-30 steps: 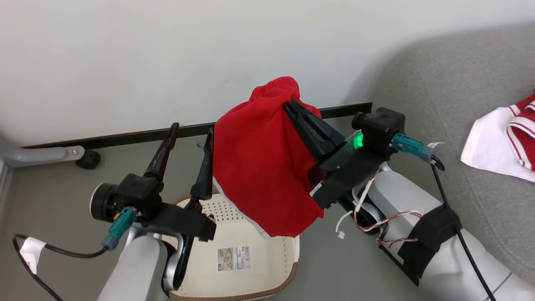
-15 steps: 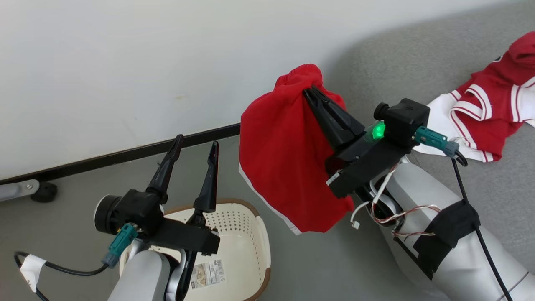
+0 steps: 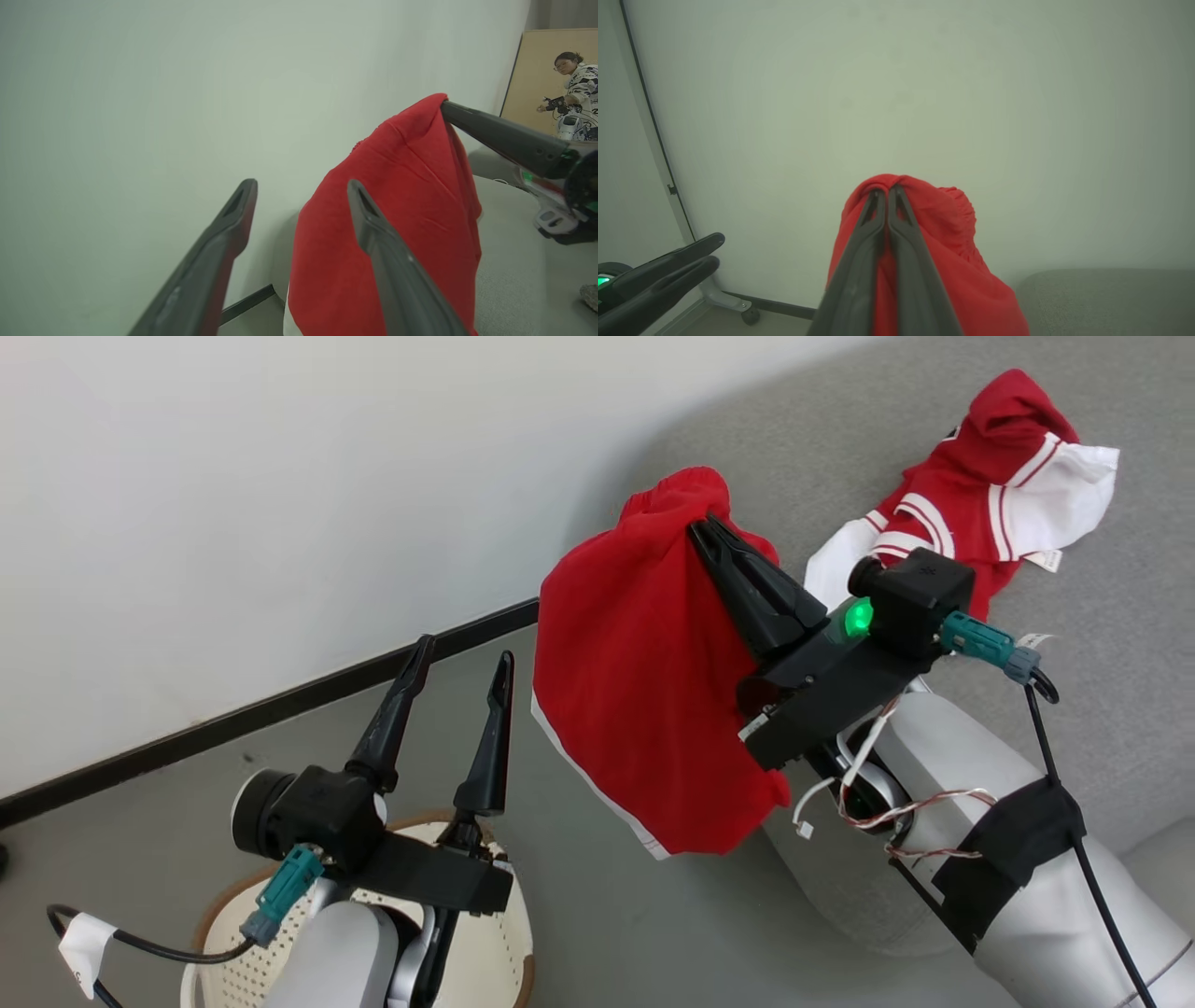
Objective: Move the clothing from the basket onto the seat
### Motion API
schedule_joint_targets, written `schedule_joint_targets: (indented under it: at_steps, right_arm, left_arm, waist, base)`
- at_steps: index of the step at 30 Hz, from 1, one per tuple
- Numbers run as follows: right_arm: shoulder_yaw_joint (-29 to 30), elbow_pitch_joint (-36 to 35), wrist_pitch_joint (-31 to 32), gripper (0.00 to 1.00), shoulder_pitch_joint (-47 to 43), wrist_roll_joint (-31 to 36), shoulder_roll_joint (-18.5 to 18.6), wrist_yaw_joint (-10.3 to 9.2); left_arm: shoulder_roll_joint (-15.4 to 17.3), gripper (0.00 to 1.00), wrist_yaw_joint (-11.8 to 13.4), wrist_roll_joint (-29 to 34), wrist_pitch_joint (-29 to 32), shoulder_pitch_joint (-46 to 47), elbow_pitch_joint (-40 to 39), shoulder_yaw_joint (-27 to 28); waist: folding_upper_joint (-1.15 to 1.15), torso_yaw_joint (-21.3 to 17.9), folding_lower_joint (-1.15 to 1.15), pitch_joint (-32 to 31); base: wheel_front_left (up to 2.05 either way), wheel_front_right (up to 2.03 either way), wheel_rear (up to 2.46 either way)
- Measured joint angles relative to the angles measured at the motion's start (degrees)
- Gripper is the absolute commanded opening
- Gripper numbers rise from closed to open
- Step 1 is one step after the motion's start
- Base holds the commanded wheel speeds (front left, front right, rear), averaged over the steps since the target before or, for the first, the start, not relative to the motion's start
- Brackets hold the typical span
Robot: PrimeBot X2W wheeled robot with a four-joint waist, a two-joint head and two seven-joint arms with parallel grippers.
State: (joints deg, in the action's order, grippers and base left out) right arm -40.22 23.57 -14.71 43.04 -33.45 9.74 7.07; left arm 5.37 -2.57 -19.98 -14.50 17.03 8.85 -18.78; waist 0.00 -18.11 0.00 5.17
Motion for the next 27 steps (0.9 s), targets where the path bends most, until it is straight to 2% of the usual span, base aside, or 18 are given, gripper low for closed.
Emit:
schedule_joint_targets:
  at_steps: [9, 15, 19, 27]
  right_arm:
    - [0.8, -1.2, 0.0, 0.0, 0.2, 0.5, 1.6, 0.0]
    - [2.6, -1.6, 0.0, 0.0, 2.7, 1.4, 4.4, 0.0]
    - [5.3, -1.2, 0.0, 0.0, 4.9, 1.7, 7.7, 0.0]
    - [9.9, 1.3, 0.0, 0.0, 11.8, 2.7, 11.4, 0.0]
  left_arm:
    - [-0.6, 1.0, -0.5, 0.4, 0.0, -0.2, -0.6, -1.0]
    - [-1.2, 1.0, -1.0, 0.6, 0.0, -0.9, -0.7, -2.2]
    - [-1.6, 1.0, -1.1, 1.6, 0.0, -0.8, -0.6, -3.0]
    - [-1.5, 1.0, -1.5, 1.9, 0.0, -0.8, -0.4, -3.5]
  waist:
    - [0.0, -5.3, 0.0, -0.3]
    - [0.0, -7.9, 0.0, 0.0]
    - [0.0, -8.4, 0.0, 1.0]
    - [0.0, -8.5, 0.0, 2.9]
  base:
    - [0.0, 0.0, 0.0]
    - [0.0, 0.0, 0.0]
    - [0.0, 0.0, 0.0]
    - [0.0, 0.0, 0.0]
